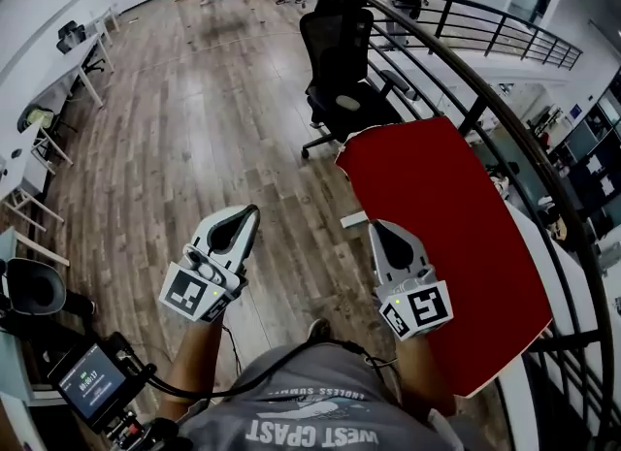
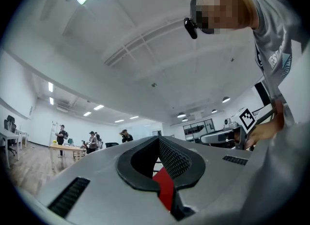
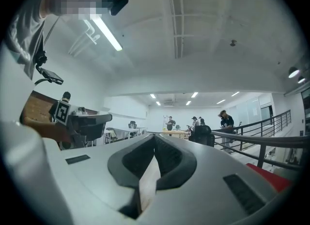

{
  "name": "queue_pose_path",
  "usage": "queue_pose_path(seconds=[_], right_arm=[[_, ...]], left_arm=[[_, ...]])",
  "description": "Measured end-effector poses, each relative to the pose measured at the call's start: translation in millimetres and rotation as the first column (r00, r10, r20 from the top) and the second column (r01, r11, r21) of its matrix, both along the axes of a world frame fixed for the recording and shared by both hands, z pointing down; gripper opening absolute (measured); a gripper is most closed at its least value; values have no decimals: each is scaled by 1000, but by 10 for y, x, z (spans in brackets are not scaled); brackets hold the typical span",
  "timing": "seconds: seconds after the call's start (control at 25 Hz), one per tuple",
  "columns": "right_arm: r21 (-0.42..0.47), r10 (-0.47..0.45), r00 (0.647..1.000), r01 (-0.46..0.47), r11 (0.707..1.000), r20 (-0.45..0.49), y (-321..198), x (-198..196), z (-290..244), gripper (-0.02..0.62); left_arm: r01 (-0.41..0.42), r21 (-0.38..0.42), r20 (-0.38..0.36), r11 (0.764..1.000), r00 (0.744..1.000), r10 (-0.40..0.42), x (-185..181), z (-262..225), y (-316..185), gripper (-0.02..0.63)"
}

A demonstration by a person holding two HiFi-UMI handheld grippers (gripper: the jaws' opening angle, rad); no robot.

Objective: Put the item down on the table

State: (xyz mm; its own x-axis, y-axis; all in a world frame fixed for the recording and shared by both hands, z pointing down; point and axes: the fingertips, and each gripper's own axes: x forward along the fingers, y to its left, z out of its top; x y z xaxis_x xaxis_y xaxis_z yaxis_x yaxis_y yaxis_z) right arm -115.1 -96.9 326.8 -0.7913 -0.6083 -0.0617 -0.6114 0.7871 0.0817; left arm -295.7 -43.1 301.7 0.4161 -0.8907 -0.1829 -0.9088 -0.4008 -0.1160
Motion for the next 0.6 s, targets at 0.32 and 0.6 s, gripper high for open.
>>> queue_pose_path(seconds=[0.32, 0.6], right_arm=[[12, 11, 1000, -11, 1000, 12, 1258, 255, -400, 3], [33, -13, 1000, 13, 999, -6, 1709, 55, -118, 3]], left_arm=[[7, 10, -32, 1000, 999, -6, 217, -190, 1389, 2], [14, 22, -58, 1000, 998, -12, -14, 190, 1803, 2]])
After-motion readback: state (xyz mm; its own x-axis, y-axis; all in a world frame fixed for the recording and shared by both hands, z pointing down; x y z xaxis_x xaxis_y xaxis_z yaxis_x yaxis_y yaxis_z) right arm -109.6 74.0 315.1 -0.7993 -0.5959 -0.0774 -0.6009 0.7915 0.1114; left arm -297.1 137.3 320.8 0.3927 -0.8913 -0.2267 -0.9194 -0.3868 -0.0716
